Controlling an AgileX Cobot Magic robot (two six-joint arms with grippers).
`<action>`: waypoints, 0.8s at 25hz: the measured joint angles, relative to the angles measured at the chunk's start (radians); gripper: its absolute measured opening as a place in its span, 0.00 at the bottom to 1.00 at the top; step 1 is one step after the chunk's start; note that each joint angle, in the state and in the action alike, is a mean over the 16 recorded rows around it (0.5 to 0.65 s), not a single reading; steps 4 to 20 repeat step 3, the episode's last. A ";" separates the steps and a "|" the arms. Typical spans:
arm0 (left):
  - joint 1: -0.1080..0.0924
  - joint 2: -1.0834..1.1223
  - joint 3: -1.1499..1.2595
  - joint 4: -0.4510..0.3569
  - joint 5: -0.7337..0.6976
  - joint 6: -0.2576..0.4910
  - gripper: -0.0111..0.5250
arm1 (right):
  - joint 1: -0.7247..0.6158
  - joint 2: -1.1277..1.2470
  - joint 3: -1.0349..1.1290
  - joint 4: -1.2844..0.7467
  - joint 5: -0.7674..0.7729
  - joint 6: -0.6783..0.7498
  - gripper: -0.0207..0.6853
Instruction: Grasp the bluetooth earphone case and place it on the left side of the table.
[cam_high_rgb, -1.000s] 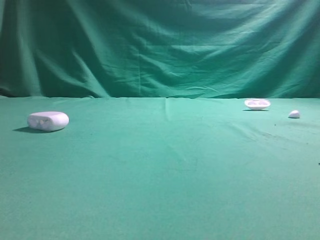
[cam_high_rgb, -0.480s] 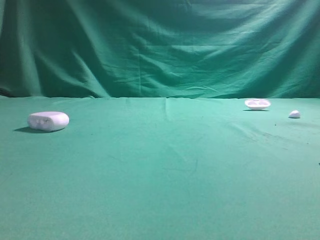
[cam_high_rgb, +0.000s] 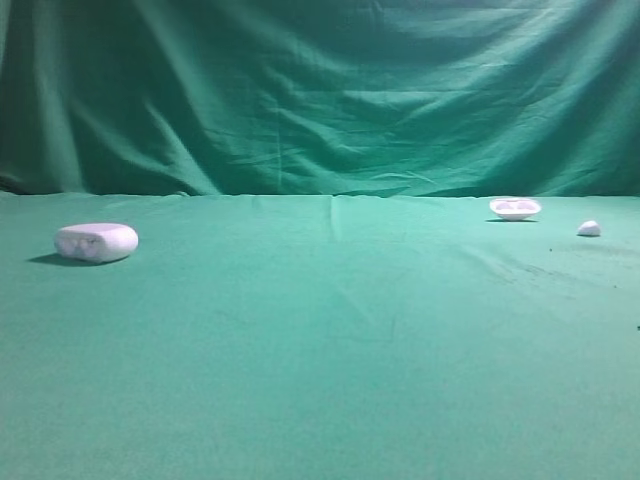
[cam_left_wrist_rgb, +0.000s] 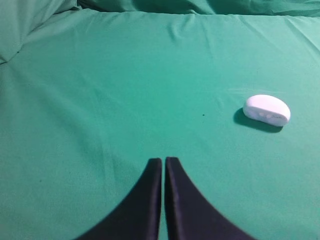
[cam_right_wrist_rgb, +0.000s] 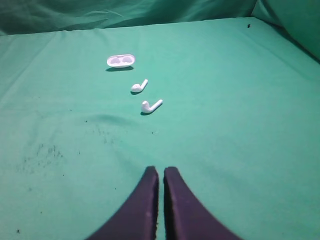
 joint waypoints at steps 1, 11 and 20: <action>0.000 0.000 0.000 0.000 0.000 0.000 0.02 | 0.000 0.000 0.000 0.000 0.000 0.000 0.03; 0.000 0.000 0.000 0.000 0.000 0.000 0.02 | 0.000 0.000 0.000 0.000 0.000 0.000 0.03; 0.000 0.000 0.000 0.000 0.000 0.000 0.02 | 0.000 0.000 0.000 0.000 0.000 0.000 0.03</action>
